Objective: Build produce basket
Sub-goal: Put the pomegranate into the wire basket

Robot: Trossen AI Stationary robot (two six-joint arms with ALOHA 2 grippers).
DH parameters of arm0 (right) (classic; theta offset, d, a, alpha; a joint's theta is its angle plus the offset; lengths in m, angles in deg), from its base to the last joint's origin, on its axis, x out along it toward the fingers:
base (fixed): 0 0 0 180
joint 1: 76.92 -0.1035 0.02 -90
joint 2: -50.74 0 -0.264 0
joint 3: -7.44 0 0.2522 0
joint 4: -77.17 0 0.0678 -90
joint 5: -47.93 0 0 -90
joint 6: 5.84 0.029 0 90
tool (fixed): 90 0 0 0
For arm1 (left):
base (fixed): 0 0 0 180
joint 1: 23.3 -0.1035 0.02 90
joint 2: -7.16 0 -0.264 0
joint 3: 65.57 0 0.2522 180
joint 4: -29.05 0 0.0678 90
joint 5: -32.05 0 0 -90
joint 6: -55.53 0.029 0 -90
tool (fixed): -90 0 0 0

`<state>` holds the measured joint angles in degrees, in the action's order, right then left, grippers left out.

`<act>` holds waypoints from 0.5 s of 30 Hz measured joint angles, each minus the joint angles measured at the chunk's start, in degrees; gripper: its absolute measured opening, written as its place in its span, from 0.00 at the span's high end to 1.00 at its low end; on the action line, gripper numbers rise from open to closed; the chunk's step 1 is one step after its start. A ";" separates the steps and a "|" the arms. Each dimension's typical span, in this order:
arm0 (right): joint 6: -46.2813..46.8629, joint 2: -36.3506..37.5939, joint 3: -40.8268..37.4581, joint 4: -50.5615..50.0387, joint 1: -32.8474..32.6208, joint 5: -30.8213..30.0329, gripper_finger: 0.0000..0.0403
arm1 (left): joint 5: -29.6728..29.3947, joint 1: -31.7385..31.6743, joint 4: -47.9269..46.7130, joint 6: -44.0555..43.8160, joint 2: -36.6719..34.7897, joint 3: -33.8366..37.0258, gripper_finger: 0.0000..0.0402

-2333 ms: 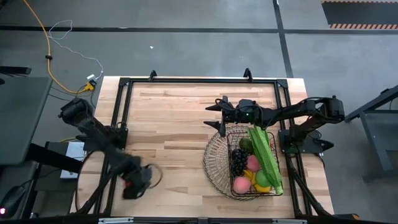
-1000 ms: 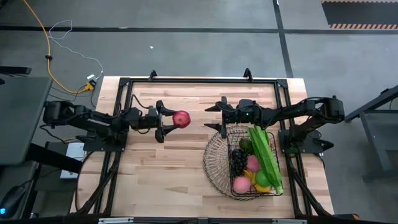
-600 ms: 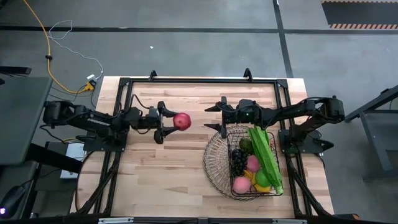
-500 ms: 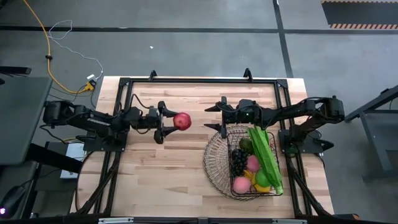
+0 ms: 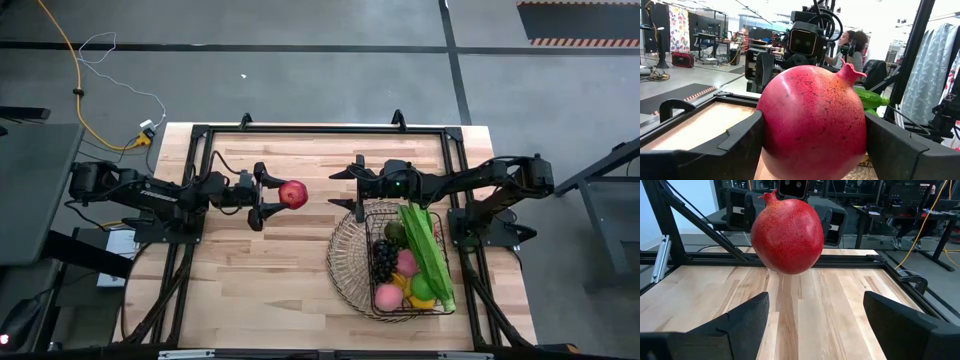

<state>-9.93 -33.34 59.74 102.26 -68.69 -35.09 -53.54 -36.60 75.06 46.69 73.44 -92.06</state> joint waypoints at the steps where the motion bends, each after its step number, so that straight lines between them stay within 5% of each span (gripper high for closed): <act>1: 0.10 0.00 0.00 0.00 0.00 0.00 0.22 | -0.05 0.00 0.01 0.00 0.00 0.00 0.29; 15: 3.92 0.00 0.52 1.22 -0.02 0.02 0.22 | -2.32 0.00 -0.06 -2.65 0.06 -0.36 0.29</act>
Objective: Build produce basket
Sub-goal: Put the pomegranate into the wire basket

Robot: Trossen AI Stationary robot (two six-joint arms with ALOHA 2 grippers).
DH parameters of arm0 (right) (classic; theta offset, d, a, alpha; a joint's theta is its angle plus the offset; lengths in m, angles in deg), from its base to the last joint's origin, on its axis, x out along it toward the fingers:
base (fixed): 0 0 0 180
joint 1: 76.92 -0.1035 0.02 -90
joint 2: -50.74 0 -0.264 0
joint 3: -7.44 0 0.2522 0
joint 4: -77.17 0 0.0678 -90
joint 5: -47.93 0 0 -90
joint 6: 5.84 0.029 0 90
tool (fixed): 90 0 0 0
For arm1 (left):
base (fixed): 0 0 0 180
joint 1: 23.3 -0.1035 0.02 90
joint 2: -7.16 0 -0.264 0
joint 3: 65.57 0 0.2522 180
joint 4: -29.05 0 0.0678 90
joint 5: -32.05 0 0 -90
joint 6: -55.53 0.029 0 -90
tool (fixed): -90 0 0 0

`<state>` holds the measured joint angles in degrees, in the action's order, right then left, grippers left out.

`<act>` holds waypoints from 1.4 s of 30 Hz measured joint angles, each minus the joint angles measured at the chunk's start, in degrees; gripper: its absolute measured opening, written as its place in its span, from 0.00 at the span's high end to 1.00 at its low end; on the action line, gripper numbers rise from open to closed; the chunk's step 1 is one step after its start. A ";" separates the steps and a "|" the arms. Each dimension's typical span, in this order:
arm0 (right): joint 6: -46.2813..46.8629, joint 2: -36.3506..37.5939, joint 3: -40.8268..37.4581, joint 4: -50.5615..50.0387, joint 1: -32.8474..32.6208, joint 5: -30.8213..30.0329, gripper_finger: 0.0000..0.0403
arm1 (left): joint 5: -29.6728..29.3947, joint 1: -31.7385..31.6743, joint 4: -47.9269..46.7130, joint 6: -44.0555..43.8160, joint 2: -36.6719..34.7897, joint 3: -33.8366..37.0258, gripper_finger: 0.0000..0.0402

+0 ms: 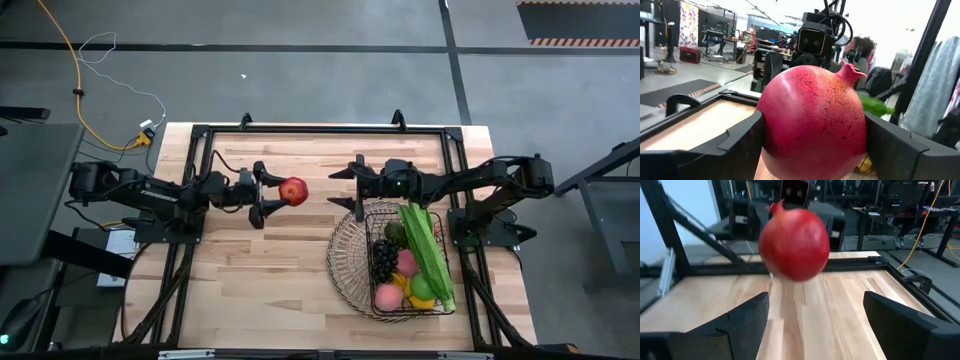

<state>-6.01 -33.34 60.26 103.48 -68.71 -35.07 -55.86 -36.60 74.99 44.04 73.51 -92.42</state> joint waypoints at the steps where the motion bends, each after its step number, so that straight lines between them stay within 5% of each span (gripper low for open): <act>1: 1.10 -0.02 0.69 -0.03 0.00 -0.37 0.22 | 0.05 0.00 0.08 -1.30 0.32 -0.58 0.29; 10: 8.15 5.34 10.27 -14.88 -1.72 -2.16 0.22 | 1.97 4.79 -4.86 -0.94 8.64 -9.52 0.29; 19: -3.77 14.32 11.28 -21.69 -9.96 -29.03 0.22 | 0.39 11.00 -4.90 1.69 25.74 -25.93 0.29; 31: -1.76 16.37 11.26 -26.59 -10.54 -29.57 0.22 | 0.00 11.97 -19.56 6.84 44.61 -50.94 0.29; 42: -2.87 16.35 11.24 -27.21 -10.51 -29.57 0.22 | 0.02 11.95 -19.89 9.76 47.78 -55.64 0.25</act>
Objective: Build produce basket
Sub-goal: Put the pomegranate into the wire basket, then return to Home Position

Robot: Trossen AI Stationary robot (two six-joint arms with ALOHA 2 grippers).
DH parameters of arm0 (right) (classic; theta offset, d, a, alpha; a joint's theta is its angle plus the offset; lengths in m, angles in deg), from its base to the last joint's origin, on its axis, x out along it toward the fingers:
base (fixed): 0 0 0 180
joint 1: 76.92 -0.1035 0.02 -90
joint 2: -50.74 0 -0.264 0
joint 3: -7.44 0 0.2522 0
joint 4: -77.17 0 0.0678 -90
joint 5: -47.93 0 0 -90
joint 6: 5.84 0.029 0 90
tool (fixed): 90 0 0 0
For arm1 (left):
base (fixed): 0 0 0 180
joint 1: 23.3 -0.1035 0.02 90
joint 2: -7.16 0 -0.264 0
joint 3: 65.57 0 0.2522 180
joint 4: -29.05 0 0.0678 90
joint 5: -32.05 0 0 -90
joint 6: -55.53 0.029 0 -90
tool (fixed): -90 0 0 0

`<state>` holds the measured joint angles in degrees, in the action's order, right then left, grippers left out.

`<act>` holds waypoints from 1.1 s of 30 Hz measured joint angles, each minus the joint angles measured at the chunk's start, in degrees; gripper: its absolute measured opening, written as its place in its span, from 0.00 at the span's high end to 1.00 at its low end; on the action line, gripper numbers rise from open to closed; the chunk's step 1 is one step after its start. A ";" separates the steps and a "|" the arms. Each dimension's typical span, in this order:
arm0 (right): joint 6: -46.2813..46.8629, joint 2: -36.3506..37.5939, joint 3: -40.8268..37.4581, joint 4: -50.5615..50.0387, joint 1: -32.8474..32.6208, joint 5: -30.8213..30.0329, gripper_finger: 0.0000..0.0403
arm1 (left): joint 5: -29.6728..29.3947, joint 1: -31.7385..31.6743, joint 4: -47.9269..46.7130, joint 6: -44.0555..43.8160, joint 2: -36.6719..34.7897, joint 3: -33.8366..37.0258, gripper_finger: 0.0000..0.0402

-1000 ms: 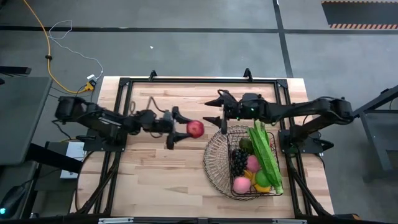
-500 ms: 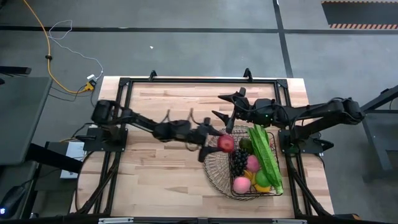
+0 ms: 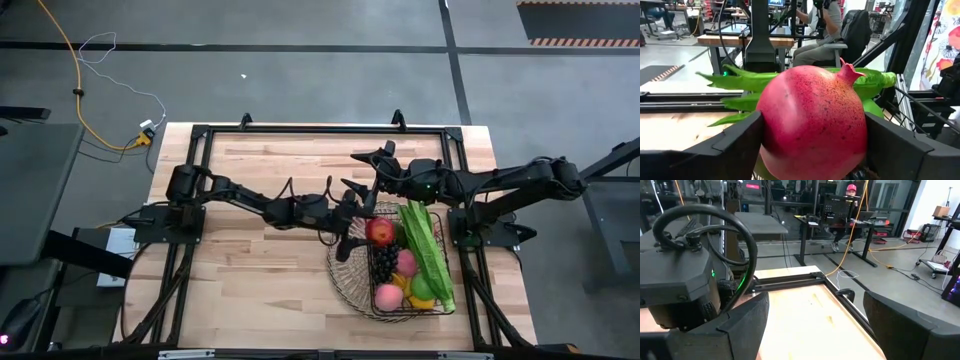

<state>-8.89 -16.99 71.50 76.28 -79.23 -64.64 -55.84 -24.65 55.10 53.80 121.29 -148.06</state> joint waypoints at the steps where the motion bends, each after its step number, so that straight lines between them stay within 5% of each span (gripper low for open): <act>1: 0.00 0.00 0.00 0.06 0.00 0.00 0.22 | -0.02 0.00 -0.13 0.03 0.00 0.00 0.23; 12: -0.44 0.00 0.00 0.26 0.00 0.00 0.22 | -4.82 -0.13 -2.60 -0.55 -0.01 0.00 0.04; 20: -0.44 2.07 -0.09 -2.01 0.00 0.13 0.22 | -4.31 -1.87 -24.89 -0.04 -11.29 1.20 0.05; 24: 0.53 4.40 -0.07 -5.39 0.00 1.02 0.22 | -7.68 -2.64 -23.98 -0.98 -21.44 10.84 0.05; 29: 2.03 5.60 -2.67 -6.85 0.00 3.24 0.22 | -11.60 -2.75 -8.39 -1.13 -38.93 30.75 0.05; 33: 1.47 5.31 -7.94 2.20 0.00 5.33 0.22 | -11.82 -2.77 5.02 -1.50 -51.67 45.23 0.05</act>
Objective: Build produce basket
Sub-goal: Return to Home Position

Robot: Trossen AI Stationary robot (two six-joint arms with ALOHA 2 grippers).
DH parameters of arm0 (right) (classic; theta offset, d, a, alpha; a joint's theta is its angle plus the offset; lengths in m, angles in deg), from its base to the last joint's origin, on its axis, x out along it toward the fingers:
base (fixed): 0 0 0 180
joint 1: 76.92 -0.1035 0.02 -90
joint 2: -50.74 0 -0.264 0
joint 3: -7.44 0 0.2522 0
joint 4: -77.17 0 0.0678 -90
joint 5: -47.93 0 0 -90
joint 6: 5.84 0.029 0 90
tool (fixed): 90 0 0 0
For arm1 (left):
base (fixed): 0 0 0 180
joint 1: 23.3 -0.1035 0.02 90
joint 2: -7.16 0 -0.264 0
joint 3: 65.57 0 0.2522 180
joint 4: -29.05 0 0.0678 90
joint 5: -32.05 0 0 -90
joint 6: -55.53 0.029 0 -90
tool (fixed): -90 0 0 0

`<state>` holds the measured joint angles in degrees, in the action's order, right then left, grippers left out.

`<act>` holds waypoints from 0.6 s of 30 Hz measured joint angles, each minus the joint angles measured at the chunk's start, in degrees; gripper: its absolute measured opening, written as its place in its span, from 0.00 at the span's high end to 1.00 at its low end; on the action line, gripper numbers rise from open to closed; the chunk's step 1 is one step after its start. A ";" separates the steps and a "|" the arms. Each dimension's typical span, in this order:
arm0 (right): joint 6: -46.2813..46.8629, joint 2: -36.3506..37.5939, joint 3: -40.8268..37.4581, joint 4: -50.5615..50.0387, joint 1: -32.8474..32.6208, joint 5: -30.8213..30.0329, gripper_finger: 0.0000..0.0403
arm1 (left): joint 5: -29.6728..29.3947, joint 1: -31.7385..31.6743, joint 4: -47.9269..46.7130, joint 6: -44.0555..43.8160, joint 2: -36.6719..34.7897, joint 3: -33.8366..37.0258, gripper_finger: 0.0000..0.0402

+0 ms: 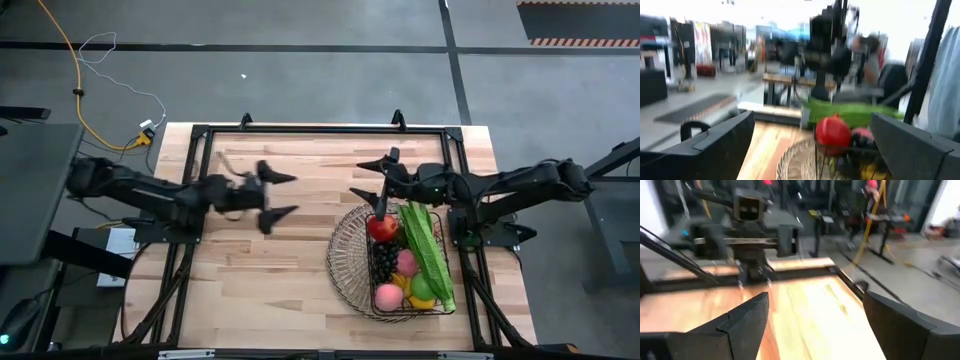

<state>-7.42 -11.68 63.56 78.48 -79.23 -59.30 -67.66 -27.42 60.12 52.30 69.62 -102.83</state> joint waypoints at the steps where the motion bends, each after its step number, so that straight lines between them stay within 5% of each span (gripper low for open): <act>1: -0.26 -0.10 -1.65 3.05 0.06 0.81 0.22 | -0.02 0.00 2.24 -0.19 -2.92 2.85 0.05; 8: -0.81 -1.90 -9.89 22.80 1.37 7.13 0.22 | 0.64 -0.15 2.84 0.27 -16.94 10.81 0.05; 18: 0.67 -3.64 -10.53 24.21 3.31 9.77 0.22 | 1.49 -0.15 -6.15 0.43 -19.66 10.89 0.05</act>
<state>-6.74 -15.33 53.03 102.69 -75.92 -49.54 -66.18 -27.57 53.97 52.73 49.96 -91.93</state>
